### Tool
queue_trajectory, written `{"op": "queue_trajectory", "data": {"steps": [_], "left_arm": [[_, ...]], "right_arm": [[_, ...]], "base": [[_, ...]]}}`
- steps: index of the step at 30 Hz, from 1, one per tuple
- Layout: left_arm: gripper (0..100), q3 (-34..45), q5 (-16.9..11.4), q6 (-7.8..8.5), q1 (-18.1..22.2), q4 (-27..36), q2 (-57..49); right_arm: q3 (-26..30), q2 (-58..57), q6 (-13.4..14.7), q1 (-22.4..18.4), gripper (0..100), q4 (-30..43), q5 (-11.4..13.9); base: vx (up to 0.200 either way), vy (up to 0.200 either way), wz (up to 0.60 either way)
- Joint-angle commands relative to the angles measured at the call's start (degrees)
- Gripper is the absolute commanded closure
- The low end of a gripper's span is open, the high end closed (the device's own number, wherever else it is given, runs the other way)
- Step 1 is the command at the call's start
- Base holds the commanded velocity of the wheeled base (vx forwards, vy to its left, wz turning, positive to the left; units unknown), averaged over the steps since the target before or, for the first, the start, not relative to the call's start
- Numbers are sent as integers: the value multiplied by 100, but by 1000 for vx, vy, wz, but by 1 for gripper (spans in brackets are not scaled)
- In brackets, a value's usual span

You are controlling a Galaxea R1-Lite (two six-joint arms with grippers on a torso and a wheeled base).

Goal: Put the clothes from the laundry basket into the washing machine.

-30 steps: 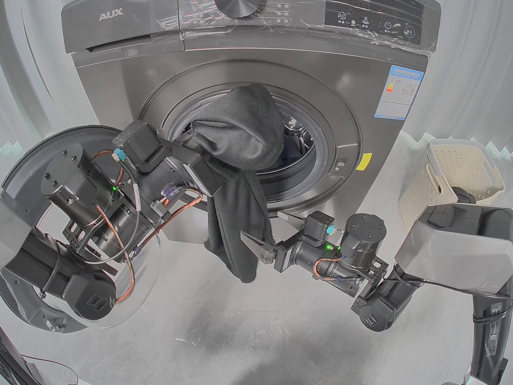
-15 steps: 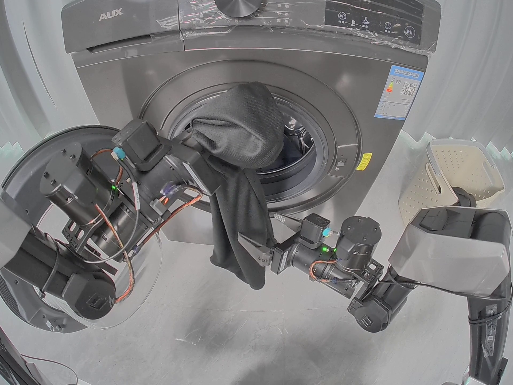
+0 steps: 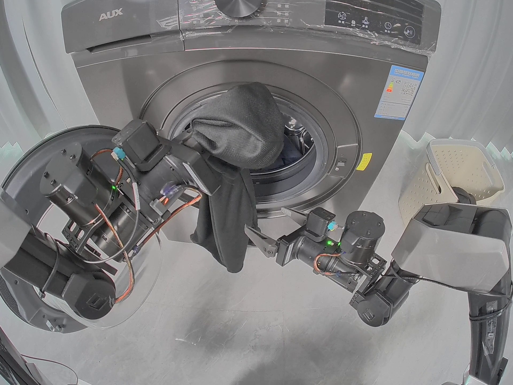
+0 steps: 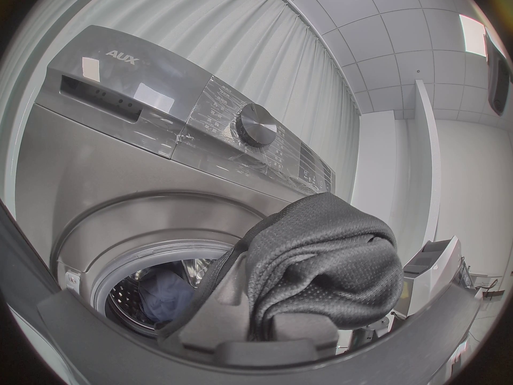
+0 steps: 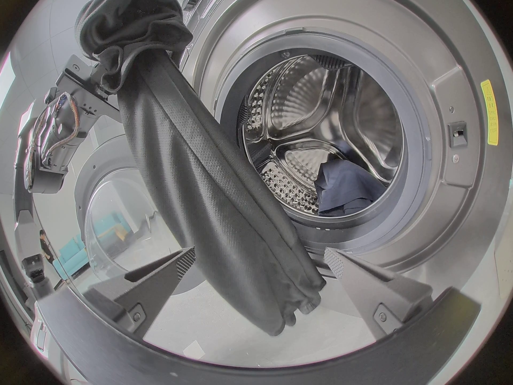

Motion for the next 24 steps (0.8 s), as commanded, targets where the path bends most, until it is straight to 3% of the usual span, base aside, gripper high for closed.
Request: {"op": "queue_trajectory", "data": {"steps": [1,14,15,18,24], "left_arm": [[100,-1,0,5,-2,-4,19],[100,8,0,5,-28,-4,36],[100,8,0,5,-28,-4,36],[100,8,0,5,-55,-4,19],[100,-1,0,-3,-46,-4,19]], "right_arm": [[-108,105,16,-6,0,-5,-18],[-433,132,34,188,0,-5,-89],[-433,132,34,188,100,-5,-89],[-469,175,34,302,100,-5,-229],[-521,158,43,319,100,-14,-256]], "base": [[0,0,0],[0,0,0],[0,0,0],[0,0,0],[0,0,0]]}}
